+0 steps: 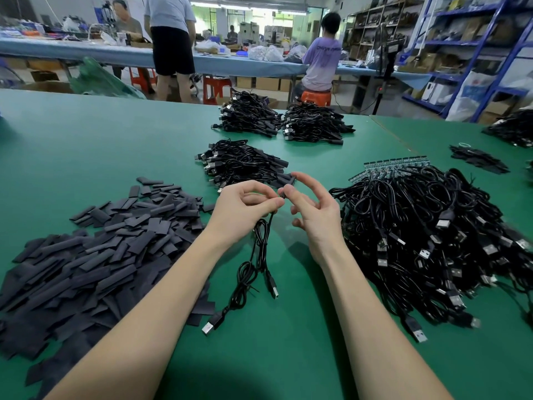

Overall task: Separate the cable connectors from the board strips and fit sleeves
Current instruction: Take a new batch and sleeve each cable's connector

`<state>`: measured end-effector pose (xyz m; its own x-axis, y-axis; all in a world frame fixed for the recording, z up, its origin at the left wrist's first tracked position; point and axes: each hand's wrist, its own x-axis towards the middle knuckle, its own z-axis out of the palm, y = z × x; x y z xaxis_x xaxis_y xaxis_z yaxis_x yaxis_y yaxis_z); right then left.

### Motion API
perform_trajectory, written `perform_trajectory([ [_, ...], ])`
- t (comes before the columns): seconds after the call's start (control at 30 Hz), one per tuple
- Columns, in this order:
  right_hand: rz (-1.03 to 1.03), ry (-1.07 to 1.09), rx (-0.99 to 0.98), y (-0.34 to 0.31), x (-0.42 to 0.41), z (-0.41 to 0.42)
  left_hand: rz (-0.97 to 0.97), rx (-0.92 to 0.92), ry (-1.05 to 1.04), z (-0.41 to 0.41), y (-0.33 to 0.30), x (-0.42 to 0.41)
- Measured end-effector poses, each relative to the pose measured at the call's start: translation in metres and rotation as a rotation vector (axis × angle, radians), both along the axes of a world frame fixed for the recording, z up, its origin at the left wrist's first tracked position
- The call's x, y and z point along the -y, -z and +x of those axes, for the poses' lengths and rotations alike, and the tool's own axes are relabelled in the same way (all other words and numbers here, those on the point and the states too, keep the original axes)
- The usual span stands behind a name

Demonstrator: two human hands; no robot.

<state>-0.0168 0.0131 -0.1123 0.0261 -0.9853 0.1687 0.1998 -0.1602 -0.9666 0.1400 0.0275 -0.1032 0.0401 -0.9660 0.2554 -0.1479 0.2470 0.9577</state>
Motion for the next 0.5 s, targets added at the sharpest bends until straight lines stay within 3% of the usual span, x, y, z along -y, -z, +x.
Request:
perform_trajectory([
  [0.33,-0.008,0.041,0.013,-0.001,-0.003,0.004,0.021,-0.042,-0.033,-0.003,-0.001,0.0],
  [0.5,0.061,0.062,0.116,0.001,-0.007,0.012,-0.003,-0.014,-0.049,-0.002,-0.002,0.002],
])
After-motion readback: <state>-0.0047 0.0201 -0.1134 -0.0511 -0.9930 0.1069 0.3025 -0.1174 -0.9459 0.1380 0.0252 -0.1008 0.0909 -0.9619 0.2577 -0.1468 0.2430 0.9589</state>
